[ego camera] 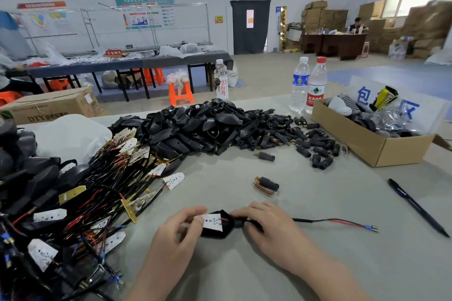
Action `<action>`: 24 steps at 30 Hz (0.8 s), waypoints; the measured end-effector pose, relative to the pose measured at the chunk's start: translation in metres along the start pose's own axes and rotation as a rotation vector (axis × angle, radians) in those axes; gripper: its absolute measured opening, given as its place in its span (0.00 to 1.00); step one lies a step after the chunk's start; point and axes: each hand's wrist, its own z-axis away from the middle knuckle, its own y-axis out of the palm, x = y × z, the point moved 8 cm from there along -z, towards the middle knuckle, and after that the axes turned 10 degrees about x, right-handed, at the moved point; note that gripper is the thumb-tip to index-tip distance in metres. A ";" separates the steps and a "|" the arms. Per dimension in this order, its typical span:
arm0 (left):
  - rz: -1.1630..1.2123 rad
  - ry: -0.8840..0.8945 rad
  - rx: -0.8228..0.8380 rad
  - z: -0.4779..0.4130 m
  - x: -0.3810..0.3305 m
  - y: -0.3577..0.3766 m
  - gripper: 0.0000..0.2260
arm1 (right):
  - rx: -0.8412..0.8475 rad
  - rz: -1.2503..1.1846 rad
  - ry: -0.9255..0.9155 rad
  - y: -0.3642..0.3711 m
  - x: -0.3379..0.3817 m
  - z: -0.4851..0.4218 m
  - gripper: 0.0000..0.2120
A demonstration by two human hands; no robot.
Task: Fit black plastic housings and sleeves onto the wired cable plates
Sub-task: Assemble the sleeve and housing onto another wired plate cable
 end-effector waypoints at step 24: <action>-0.154 -0.017 -0.079 -0.002 0.009 0.001 0.09 | 0.010 -0.002 -0.029 0.003 0.008 -0.001 0.18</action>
